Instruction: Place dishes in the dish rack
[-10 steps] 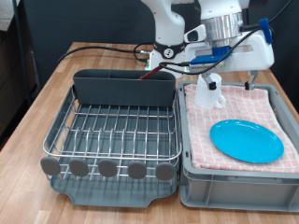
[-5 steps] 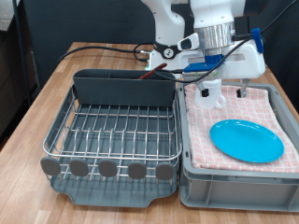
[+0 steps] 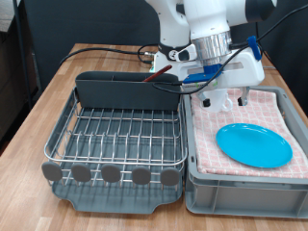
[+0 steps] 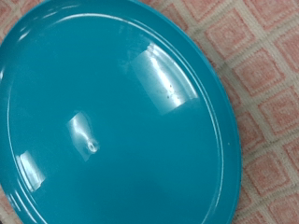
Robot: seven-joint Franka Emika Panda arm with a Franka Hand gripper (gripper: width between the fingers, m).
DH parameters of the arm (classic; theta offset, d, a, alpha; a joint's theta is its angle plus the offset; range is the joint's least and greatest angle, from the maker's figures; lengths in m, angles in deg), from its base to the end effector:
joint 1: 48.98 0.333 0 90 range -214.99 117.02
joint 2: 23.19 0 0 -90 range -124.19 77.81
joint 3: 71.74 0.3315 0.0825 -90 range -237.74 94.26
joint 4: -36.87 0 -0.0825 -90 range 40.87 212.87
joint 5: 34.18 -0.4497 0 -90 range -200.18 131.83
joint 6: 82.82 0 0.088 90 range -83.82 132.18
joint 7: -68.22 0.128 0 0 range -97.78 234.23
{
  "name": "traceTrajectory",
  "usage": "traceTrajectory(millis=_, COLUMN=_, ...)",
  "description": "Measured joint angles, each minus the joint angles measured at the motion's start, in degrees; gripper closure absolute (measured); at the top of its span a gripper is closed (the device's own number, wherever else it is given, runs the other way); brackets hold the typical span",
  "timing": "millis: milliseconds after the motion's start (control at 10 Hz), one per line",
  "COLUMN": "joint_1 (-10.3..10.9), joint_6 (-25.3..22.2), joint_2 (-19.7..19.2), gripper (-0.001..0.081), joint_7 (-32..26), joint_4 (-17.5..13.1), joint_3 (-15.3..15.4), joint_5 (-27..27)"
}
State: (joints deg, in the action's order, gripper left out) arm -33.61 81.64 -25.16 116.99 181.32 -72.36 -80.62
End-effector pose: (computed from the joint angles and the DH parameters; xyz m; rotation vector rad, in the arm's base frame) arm 0.5137 0.0974 0.2293 -2.1159 1.6871 -0.1009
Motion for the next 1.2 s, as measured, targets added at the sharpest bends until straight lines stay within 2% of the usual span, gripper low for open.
traceTrajectory(millis=400, joint_1=0.0, joint_6=0.2, joint_2=-2.6, gripper=0.0004, joint_7=-4.0, joint_4=-1.1, joint_3=1.4, joint_5=-5.0)
traceTrajectory(millis=1000, joint_1=0.0, joint_6=3.1, joint_2=-8.6, gripper=0.0004, joint_7=-11.4, joint_4=-4.3, joint_3=3.2, joint_5=-12.3)
traceTrajectory(millis=1200, joint_1=0.0, joint_6=3.1, joint_2=-10.1, gripper=0.0004, joint_7=-12.3, joint_4=-5.5, joint_3=3.4, joint_5=-13.0)
